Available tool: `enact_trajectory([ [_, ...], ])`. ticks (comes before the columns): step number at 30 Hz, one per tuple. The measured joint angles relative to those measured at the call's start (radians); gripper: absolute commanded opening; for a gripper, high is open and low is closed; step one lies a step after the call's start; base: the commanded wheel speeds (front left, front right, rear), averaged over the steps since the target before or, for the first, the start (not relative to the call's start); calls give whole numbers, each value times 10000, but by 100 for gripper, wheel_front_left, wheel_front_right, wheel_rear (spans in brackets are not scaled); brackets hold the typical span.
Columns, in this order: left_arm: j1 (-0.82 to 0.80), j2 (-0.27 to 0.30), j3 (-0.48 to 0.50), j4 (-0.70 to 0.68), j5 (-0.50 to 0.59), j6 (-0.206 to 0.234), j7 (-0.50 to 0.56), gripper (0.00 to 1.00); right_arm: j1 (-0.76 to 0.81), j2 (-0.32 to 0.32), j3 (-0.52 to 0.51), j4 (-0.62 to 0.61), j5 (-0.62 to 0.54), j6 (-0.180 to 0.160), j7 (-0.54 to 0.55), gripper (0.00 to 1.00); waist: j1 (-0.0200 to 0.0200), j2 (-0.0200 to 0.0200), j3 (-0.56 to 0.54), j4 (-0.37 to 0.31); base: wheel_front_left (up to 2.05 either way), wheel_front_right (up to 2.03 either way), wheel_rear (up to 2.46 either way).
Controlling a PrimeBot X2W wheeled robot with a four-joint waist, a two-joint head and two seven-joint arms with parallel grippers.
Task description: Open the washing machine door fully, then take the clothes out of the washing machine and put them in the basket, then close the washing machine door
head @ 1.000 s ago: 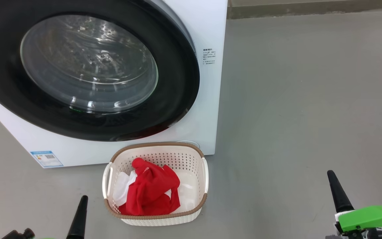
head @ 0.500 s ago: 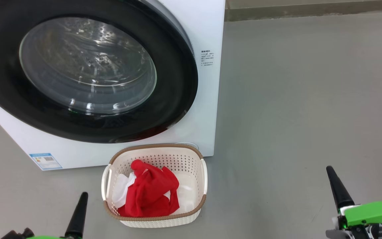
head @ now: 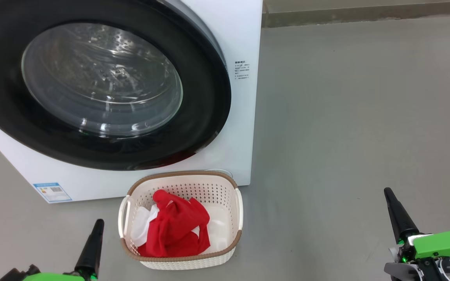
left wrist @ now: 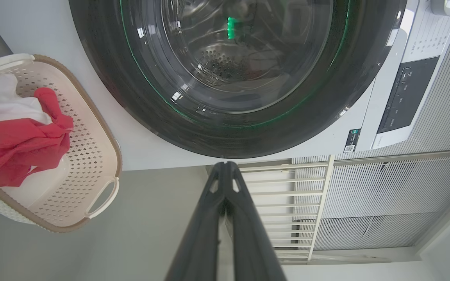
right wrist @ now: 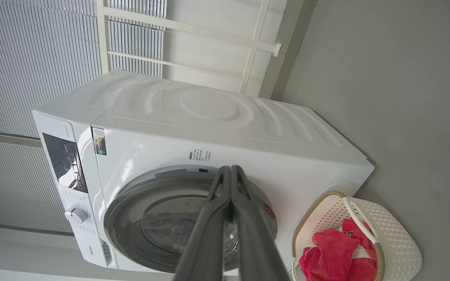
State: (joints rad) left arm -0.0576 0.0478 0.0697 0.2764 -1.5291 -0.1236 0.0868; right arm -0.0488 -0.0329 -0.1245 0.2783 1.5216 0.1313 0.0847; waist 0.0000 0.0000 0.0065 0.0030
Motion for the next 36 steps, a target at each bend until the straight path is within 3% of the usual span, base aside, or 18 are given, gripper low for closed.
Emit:
enact_trajectory([
  [9, -84, -50, 67, -40, -723, 0, 188, 0, -143, -21, -21, -13, 823, 0, 217, 0, 0, 0, -34, -30, 0, 0, 0],
  [36, -85, -59, 81, -42, -725, 0, 190, 0, -171, -25, -31, -31, 874, 0, 224, 0, 0, 0, -34, -30, 0, 0, 0],
])
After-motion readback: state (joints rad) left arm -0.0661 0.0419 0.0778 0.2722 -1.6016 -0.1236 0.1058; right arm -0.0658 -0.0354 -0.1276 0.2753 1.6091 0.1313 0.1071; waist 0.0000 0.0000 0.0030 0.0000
